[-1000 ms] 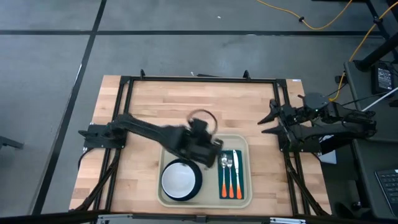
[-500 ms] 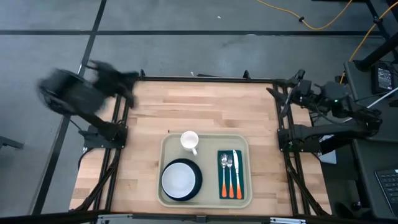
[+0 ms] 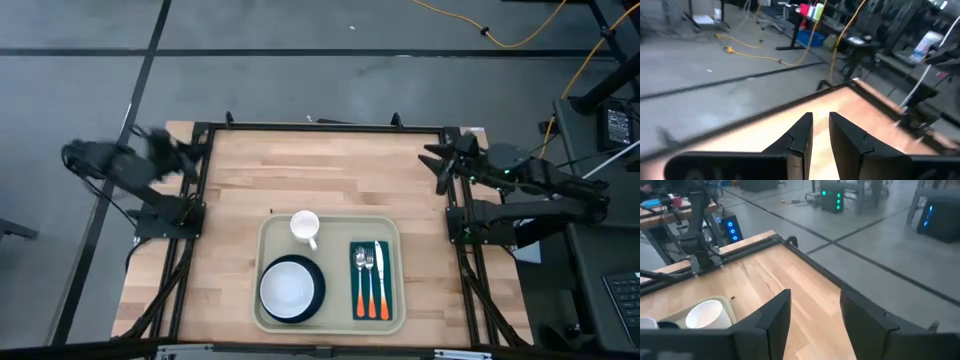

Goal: Set up tray
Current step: Return to Home Position

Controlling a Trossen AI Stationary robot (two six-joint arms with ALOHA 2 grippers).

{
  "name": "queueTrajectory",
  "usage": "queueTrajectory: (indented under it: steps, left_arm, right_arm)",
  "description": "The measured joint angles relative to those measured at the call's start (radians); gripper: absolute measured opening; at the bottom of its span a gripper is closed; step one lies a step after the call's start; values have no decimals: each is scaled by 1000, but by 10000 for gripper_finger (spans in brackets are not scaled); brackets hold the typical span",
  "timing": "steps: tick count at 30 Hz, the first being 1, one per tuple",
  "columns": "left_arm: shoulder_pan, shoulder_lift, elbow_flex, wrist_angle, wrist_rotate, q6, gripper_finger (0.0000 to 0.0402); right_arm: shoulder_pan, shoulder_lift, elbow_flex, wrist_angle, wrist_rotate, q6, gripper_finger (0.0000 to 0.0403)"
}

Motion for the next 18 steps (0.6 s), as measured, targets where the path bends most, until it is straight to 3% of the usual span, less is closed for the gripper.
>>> queueTrajectory:
  steps: [6,9,13,18]
  left_arm:
    - [6,-186,-543,604,125,32,58]
    - [32,-251,-737,857,265,97,58]
    - [122,-309,-900,1079,518,184,58]
    - [335,-355,-960,1103,786,256,58]
  right_arm:
    - [0,-12,-132,176,-10,28,177]
    - [0,-8,-149,253,-52,5,177]
    - [0,-9,-140,286,-95,-3,177]
    - [0,-18,-125,296,-99,-3,177]
